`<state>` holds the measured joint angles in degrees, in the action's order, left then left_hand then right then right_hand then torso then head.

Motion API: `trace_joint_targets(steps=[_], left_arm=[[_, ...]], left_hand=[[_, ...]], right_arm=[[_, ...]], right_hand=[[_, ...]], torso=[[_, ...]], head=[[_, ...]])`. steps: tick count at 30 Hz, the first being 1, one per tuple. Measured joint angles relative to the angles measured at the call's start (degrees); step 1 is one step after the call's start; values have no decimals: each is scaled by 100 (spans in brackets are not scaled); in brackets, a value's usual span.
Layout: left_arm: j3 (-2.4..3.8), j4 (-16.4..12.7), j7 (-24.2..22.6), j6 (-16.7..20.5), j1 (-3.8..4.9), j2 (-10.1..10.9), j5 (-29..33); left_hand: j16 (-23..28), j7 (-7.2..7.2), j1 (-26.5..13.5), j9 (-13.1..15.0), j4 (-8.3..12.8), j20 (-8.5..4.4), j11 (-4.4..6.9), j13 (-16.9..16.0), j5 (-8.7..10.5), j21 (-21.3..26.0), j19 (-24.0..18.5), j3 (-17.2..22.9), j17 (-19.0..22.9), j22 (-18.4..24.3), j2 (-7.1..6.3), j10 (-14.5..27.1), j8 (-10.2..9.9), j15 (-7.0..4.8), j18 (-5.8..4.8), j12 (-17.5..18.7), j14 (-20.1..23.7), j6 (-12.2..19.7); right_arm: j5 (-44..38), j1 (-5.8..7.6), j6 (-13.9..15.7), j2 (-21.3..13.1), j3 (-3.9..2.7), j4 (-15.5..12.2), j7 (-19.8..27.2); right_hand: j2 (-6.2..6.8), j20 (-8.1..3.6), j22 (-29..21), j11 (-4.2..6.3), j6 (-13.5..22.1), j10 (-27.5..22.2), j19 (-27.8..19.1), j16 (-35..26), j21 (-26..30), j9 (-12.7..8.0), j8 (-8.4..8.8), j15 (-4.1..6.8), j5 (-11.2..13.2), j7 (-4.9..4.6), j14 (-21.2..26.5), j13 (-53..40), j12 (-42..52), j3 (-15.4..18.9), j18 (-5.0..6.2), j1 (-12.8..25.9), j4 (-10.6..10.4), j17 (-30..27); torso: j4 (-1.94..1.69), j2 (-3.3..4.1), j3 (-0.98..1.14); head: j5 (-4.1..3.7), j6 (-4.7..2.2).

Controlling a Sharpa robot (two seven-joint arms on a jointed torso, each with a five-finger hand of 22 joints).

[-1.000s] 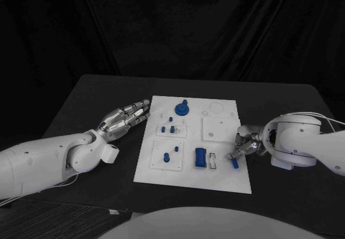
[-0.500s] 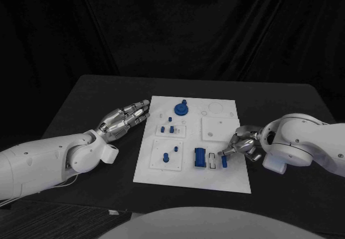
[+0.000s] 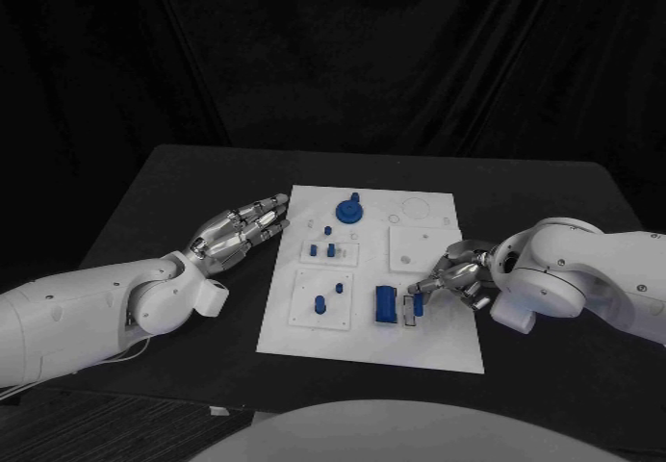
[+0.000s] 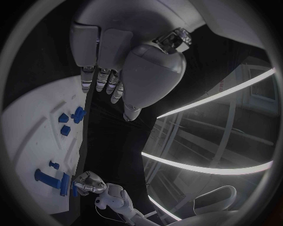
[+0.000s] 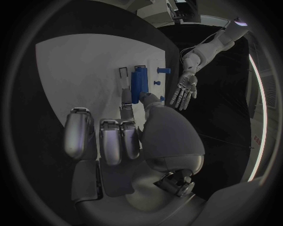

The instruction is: Assemble the parts on the task board

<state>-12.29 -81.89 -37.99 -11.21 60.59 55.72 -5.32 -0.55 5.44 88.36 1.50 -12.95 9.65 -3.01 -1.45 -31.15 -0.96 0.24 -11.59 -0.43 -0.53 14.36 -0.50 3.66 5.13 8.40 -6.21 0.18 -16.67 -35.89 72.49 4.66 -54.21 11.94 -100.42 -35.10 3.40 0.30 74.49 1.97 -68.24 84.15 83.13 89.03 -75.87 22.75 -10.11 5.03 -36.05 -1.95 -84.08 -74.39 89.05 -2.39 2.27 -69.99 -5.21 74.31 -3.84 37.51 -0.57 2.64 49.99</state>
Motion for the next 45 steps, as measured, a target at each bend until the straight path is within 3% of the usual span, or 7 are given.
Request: trace_joint_targets(steps=[4,7,29,30,37,40,45], left_arm=[[0,0,9,-6,0,1,0],[0,-1,15,-11,0,1,0],[0,1,55,-40,-1,-5,0],[0,2,57,-42,-1,-6,0],[0,6,69,-56,-2,-8,0],[0,8,74,-62,-2,-8,0],[0,12,80,-71,-2,-10,0]], left_hand=[[0,0,0,0,0,0,0,0,0,0,0,0,0,0,0,0,0,0,0,0,0,0],[0,0,0,0,0,0,0,0,0,0,0,0,0,0,0,0,0,0,0,0,0,0],[0,0,0,0,0,0,-1,0,-1,0,0,0,0,0,0,0,0,0,0,0,0,0],[0,0,0,0,0,0,-1,0,-2,0,0,0,0,0,0,0,0,0,0,0,0,0],[0,1,0,0,0,1,-1,0,-2,0,0,0,0,0,0,0,0,0,0,0,0,0],[0,1,0,0,0,0,-1,0,-2,0,0,0,0,0,0,0,0,0,0,0,0,1],[0,1,0,0,0,1,-1,0,-2,0,0,0,0,0,0,0,0,0,1,0,0,0]], right_arm=[[17,-36,54,32,0,27,0],[-15,-59,72,50,0,33,0],[-437,-214,121,119,1,51,-5],[-444,-218,123,122,1,51,-5],[-476,-243,136,147,0,56,-5],[-483,-249,137,154,-1,58,-5],[-489,-258,137,166,-3,61,-5]], right_hand=[[74,0,0,0,22,0,0,0,0,2,0,0,92,-4,0,0,0,-87,0,75,86,0],[0,20,0,0,70,0,21,0,0,9,0,1,134,9,0,0,0,-128,-1,149,126,0],[0,20,0,0,112,0,21,0,0,9,0,2,267,10,0,0,0,-261,-1,149,118,0],[0,20,0,0,112,0,21,0,0,10,0,1,378,10,0,0,0,-261,-1,150,118,0],[0,20,0,0,122,0,21,0,0,21,-11,2,564,19,0,0,0,-261,-1,151,118,0],[-24,20,0,5,152,-3,21,0,0,133,-60,5,849,29,0,0,0,-499,-1,323,121,0],[-53,20,0,6,181,-3,21,0,0,194,-111,6,1262,38,0,0,0,-499,-1,352,120,0]], torso=[[0,2,0],[0,2,0],[-1,-1,1],[0,-1,1],[0,-1,1],[0,0,1],[0,0,1]], head=[[3,0],[7,0],[11,0],[12,0],[21,0],[23,0],[23,0]])
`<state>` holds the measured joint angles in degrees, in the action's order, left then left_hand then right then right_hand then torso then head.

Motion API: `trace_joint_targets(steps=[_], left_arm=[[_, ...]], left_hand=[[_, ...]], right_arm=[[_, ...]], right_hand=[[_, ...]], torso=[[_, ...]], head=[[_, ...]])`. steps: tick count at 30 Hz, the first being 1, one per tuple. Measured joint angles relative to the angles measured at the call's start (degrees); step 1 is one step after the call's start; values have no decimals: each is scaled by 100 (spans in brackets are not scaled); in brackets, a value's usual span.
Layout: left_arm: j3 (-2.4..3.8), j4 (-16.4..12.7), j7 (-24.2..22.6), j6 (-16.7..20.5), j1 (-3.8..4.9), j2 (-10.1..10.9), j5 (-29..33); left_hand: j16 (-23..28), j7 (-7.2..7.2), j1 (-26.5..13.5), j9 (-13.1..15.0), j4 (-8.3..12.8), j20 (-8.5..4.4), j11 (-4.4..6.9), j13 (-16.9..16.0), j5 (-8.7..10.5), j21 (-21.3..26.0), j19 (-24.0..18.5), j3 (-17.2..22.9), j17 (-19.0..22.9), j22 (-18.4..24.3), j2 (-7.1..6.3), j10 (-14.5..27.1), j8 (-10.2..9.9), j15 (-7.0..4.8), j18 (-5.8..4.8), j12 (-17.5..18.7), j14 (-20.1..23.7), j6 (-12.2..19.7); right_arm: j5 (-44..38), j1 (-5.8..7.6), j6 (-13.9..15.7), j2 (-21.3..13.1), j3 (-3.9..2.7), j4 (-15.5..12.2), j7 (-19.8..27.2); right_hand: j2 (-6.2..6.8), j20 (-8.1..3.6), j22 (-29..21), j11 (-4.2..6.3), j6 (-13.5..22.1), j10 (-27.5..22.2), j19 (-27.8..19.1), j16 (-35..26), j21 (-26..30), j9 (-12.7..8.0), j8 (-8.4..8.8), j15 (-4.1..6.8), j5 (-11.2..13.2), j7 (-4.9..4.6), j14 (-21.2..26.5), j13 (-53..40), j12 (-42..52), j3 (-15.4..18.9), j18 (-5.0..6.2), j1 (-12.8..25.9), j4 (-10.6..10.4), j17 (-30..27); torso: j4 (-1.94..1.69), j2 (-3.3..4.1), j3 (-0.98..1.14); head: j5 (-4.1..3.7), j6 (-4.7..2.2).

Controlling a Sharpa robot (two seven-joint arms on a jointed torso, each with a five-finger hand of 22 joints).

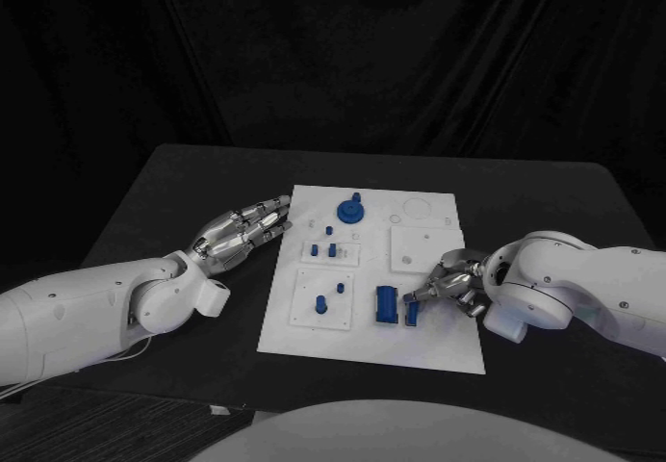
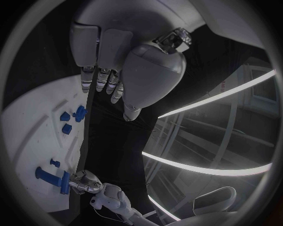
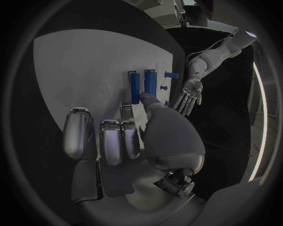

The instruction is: Assemble the parts on the task board

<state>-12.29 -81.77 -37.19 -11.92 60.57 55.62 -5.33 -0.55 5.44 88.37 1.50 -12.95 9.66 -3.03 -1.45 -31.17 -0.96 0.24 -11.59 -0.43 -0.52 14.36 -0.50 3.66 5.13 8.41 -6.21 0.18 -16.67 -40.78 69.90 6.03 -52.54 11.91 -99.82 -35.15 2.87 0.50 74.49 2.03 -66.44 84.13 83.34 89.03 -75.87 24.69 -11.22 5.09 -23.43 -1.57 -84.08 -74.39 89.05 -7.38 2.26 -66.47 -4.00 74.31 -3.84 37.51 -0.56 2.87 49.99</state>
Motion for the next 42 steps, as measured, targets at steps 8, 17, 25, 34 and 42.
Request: trace_joint_targets(steps=[8,17,25,34,42], left_arm=[[0,4,13,-13,-1,-8,0],[0,7,31,-29,-2,-8,0],[0,11,45,-42,-3,-14,0],[0,15,58,-49,-4,-12,0],[0,12,59,-50,-5,-5,0]], left_hand=[[0,0,0,0,0,0,0,0,0,0,0,0,0,0,0,0,0,0,0,0,0,0],[0,0,0,0,0,0,-1,0,0,0,0,0,0,0,0,1,0,0,0,0,0,-1],[0,1,0,0,0,1,-28,0,0,0,0,0,0,0,0,29,0,0,0,0,0,0],[0,1,0,0,0,1,-28,0,0,0,0,0,0,0,0,29,0,0,0,0,0,0],[0,2,0,0,0,58,-29,0,-1,0,-57,0,0,-1,0,29,0,0,0,0,0,-2]], right_arm=[[-8,-12,-3,21,3,17,-1],[-25,-15,-15,31,2,24,-3],[-71,-17,-26,22,2,17,-4],[-111,-18,29,-177,2,-111,5],[-122,74,270,-468,5,-361,85]], right_hand=[[74,0,0,0,7,0,0,0,0,110,-32,1,458,-5,0,0,0,-68,0,75,-74,0],[145,13,0,0,46,1,12,0,1,146,-82,1,1159,-43,0,0,0,-5,0,148,-137,0],[113,22,0,0,44,1,21,0,1,173,-83,0,1842,-41,0,0,0,257,0,340,-399,0],[188,22,0,1,42,0,21,0,1,281,-202,1,1912,-39,0,0,0,754,0,581,-896,0],[-16,21,0,52,42,-49,21,0,0,500,-350,57,1929,-37,53,0,0,1127,0,1040,-1266,0]], torso=[[0,1,0],[0,1,0],[0,1,0],[-1,1,0],[-1,0,0]], head=[[1,0],[7,0],[6,0],[10,0],[22,0]])
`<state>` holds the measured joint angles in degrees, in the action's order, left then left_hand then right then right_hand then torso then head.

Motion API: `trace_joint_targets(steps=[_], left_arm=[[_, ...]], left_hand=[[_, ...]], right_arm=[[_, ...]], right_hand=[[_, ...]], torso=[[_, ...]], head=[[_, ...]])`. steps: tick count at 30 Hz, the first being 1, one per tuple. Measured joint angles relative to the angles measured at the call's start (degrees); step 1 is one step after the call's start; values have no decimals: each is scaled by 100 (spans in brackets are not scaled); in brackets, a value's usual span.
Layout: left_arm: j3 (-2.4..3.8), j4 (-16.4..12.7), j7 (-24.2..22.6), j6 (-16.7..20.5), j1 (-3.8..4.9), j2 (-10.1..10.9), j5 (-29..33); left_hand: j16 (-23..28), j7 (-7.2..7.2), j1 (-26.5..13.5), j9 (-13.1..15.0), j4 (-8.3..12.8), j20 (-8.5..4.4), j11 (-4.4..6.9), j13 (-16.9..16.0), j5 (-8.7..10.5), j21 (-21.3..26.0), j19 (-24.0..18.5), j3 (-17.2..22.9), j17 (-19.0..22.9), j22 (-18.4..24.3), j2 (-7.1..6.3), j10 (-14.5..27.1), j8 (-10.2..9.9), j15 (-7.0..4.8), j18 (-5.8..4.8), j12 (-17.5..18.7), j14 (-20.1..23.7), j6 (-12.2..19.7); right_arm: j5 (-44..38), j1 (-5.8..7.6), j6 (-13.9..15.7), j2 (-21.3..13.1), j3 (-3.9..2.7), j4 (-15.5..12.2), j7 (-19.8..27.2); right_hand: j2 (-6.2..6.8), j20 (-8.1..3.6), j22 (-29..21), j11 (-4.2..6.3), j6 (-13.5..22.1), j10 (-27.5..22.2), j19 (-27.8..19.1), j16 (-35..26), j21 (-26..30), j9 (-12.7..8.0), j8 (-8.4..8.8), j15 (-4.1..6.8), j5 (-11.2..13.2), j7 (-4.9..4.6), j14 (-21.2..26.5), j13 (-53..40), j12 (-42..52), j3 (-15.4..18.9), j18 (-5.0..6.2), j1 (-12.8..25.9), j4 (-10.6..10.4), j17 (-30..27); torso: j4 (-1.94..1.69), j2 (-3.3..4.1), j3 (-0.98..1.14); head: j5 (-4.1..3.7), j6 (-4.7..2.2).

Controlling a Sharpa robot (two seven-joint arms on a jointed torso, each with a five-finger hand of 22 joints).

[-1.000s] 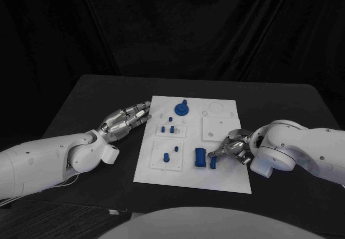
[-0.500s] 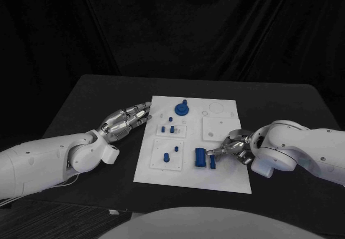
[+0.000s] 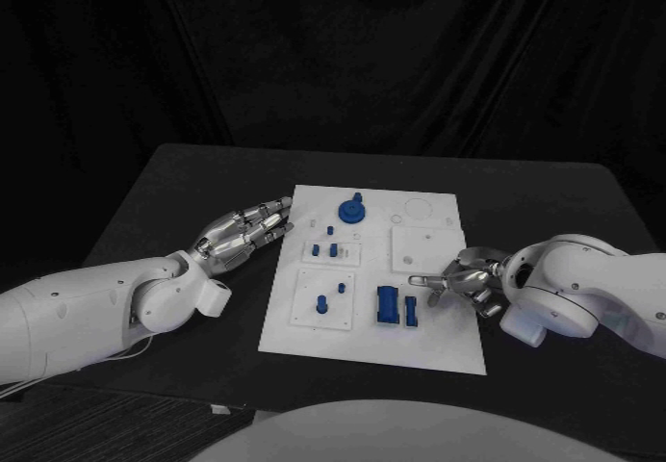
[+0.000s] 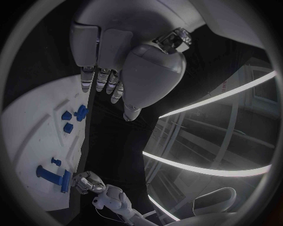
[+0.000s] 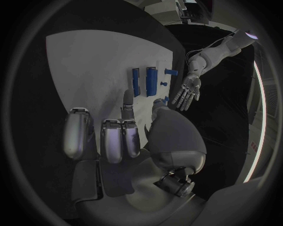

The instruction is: Assemble the parts on the task board

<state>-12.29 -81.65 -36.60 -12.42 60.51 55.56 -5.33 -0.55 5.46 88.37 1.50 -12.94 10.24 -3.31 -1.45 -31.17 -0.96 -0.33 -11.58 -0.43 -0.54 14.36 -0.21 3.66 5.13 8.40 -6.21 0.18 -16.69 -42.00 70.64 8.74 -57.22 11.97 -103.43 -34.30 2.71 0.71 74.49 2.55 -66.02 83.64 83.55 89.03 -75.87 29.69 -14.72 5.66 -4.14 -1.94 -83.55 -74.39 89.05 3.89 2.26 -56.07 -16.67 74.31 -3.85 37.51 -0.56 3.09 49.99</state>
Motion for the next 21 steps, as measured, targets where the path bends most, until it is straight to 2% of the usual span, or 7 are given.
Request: trace_joint_targets(steps=[6,7,11,14,16,20,21], left_arm=[[0,-76,-85,40,0,65,0],[0,-93,-99,53,0,80,0],[1,-204,-147,138,0,179,-12],[2,-305,-168,251,0,243,-49],[2,-372,-179,357,0,256,-85],[1,-461,-192,571,0,248,-151],[1,-469,-194,619,0,244,-165]], left_hand=[[0,27,-2,2,-2,-1,-10,0,1,0,0,0,0,0,-1,-12,66,0,0,-69,0,-73],[0,26,-5,2,-3,-2,-10,0,3,0,1,0,0,0,-4,-12,67,0,0,-70,0,-74],[0,7,-6,3,-202,-38,-11,-1,39,0,36,56,0,0,-4,-13,68,-2,0,-116,1,-96],[0,-17,-182,3,-263,-118,-15,-1,276,0,73,6,0,1,-63,-21,111,-173,1,-161,171,-119],[0,-117,-316,5,-267,-197,73,-1,558,0,29,2,0,2,-69,-73,156,-286,2,-178,143,-218],[0,-234,-751,5,-363,-403,237,-1,1318,0,106,-98,0,2,-64,18,152,-464,4,-177,-29,-330],[0,-235,-762,5,-336,-445,239,-1,1416,0,61,-126,0,2,-63,-13,148,-464,3,-177,-30,-323]], right_arm=[[-4,282,603,-253,-1,-185,475],[-5,323,732,-273,-3,-198,594],[23,462,1407,-311,-4,-226,1346],[175,499,1929,-285,-6,-179,2156],[363,492,2230,-262,-6,-108,2778],[830,338,2563,-259,-9,30,3923],[956,285,2595,-260,-6,62,4173]], right_hand=[[-333,-36,0,62,39,60,-398,-1356,1434,113,-49,61,-518,100,20,0,-93,476,17,333,-1,-29],[-358,-57,0,61,19,60,-495,-1783,1891,132,-49,57,-518,120,18,0,-474,478,515,357,1,-510],[-521,57,-865,-63,143,-552,-1133,-4547,4335,132,-46,-67,-656,-3,413,1659,-3426,931,540,515,-14,-3286],[-780,318,-1871,-309,473,-1337,-1427,-6142,5497,-229,248,-403,-691,-331,787,3365,-5867,1132,538,237,-58,-4310],[-734,397,-1939,-407,499,-1443,-1369,-6497,5772,-263,302,-457,-690,-358,795,3412,-6175,1133,538,187,-52,-4348],[-593,919,-2978,-1128,938,-2821,-2309,-7883,6901,-711,636,-1198,-508,-795,1910,4518,-7534,1207,532,51,21,-5328],[-475,1086,-3324,-1358,1066,-3256,-2722,-8243,7061,-868,722,-1442,-440,-725,2395,4830,-7794,1082,532,37,0,-5616]], torso=[[1,-1,1],[1,-1,1],[1,-2,1],[1,-4,2],[0,-10,4],[0,-46,9],[0,-57,11]], head=[[-33,0],[-46,0],[-89,0],[-127,0],[-137,0],[-135,0],[-131,0]])
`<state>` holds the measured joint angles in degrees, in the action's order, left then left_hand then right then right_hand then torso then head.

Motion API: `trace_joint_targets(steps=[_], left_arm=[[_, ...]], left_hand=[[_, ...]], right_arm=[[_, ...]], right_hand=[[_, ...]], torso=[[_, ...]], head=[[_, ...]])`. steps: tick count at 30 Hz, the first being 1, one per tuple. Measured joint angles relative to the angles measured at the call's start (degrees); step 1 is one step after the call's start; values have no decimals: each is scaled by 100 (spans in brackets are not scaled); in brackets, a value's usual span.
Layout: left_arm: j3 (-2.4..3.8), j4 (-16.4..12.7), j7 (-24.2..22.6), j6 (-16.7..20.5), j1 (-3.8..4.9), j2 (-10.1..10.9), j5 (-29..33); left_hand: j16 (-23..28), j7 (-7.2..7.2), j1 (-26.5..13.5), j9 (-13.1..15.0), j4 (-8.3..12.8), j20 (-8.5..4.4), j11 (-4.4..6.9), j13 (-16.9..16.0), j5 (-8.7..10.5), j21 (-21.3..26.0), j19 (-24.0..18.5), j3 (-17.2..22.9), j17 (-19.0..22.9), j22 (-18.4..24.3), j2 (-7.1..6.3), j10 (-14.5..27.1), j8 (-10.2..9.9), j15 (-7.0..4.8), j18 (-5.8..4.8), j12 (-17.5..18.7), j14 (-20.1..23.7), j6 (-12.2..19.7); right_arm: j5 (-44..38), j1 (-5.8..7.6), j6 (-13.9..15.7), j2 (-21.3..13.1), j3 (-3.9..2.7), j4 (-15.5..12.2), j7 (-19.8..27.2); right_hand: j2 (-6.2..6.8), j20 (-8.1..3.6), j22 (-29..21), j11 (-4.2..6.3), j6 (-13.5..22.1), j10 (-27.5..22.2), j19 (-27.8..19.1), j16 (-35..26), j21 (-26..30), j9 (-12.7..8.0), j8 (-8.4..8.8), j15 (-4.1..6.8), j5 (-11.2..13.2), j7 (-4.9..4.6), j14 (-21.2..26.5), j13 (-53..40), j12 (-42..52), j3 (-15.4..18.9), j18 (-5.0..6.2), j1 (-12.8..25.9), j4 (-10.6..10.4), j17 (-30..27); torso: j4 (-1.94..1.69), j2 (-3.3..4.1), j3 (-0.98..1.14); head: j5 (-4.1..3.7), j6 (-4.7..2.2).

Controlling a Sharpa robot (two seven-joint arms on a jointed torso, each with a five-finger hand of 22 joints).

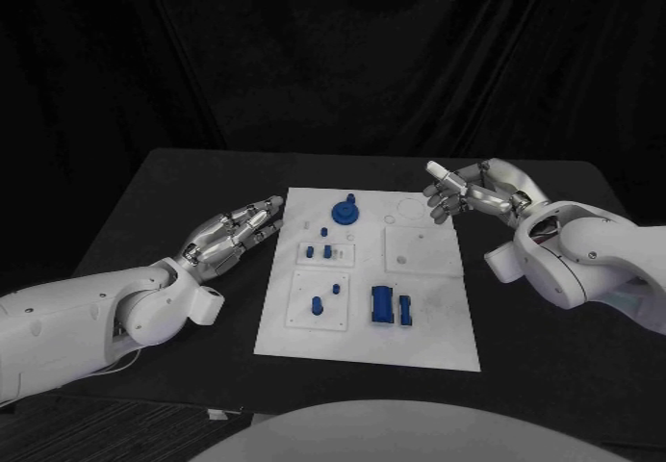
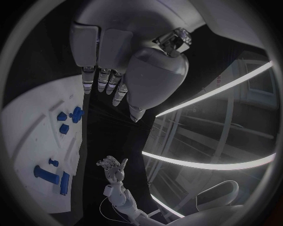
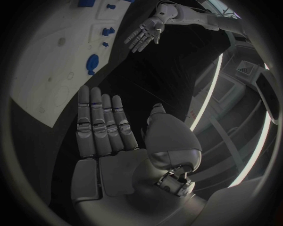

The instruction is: Assemble the parts on the task board

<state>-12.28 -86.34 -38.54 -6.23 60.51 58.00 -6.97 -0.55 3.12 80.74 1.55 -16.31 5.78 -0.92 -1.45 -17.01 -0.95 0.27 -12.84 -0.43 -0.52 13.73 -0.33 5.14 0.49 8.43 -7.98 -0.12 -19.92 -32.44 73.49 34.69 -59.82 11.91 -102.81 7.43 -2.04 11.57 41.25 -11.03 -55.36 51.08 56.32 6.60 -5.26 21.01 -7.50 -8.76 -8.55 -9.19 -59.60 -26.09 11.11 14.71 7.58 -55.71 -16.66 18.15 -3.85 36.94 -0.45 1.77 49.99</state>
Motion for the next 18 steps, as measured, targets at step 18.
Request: trace_joint_targets(steps=[18], left_arm=[[16,-20,20,485,0,-56,-370]], left_hand=[[0,-329,-1488,-20,265,-365,171,17,419,0,-32,-150,0,0,-300,13,-337,-120,-4,17,20,618]], right_arm=[[1212,-399,-171,173,-55,355,2040]], right_hand=[[209,-1158,-4112,1094,4354,-4443,-5597,-595,425,-2069,652,860,799,899,5590,2592,-1049,-1487,2,4186,1652,-1797]], torso=[[54,-153,46]], head=[[65,-27]])
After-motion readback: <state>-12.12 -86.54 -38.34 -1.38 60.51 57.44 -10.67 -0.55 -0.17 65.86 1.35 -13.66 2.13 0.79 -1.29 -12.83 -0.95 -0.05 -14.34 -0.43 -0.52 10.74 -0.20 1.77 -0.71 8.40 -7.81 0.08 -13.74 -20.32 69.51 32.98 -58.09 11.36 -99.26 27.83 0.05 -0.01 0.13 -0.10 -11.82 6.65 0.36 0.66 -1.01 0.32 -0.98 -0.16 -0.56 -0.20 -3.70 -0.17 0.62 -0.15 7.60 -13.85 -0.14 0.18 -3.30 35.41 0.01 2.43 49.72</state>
